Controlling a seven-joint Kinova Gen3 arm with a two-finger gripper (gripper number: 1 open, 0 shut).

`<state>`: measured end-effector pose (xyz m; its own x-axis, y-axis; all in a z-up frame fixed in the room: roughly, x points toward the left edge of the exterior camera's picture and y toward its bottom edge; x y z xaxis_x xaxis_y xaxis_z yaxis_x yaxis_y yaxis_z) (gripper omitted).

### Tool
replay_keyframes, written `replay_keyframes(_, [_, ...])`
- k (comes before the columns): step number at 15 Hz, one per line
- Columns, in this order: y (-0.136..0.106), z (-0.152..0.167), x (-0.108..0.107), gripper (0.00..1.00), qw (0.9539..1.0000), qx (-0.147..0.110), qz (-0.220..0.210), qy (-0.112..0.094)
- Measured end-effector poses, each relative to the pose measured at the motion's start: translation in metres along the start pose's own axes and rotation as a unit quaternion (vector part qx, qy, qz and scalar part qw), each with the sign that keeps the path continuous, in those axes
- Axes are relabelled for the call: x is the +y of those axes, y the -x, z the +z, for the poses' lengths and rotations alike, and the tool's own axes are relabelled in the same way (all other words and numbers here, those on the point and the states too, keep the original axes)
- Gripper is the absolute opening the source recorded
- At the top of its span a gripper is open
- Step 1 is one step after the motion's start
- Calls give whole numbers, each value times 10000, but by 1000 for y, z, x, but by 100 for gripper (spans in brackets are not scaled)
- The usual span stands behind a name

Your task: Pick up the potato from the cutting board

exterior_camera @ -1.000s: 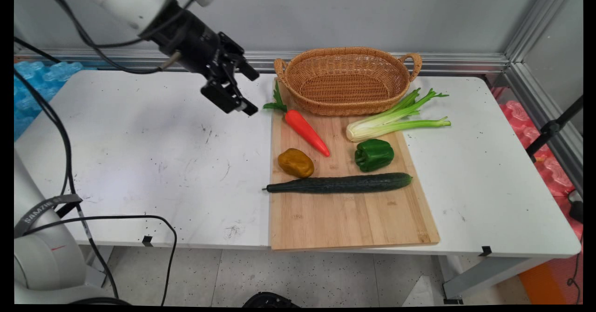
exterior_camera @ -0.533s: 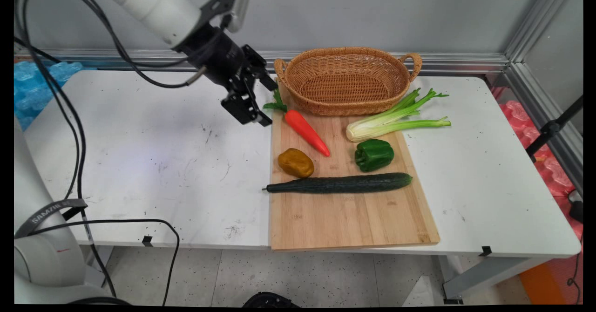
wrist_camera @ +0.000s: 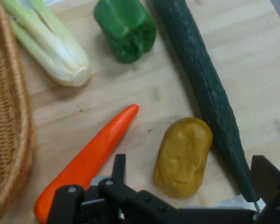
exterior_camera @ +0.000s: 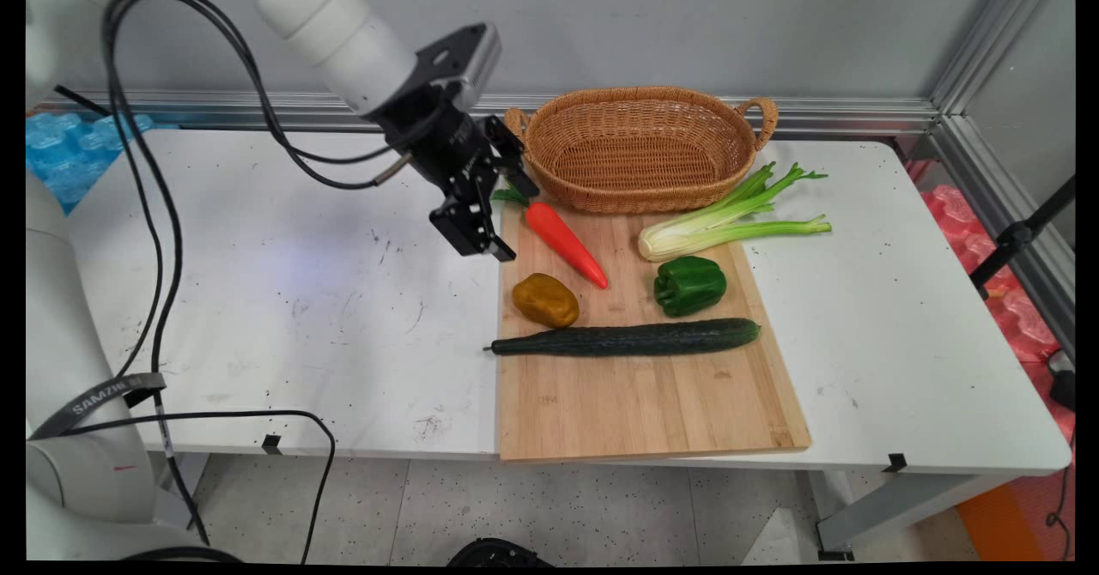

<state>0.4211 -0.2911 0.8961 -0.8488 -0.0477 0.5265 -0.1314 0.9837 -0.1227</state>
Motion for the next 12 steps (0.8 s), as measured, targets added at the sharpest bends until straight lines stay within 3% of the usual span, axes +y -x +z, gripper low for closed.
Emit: replay_keyframes(12, [-5, 62, -13, 100, 9942, -149, 863, 619])
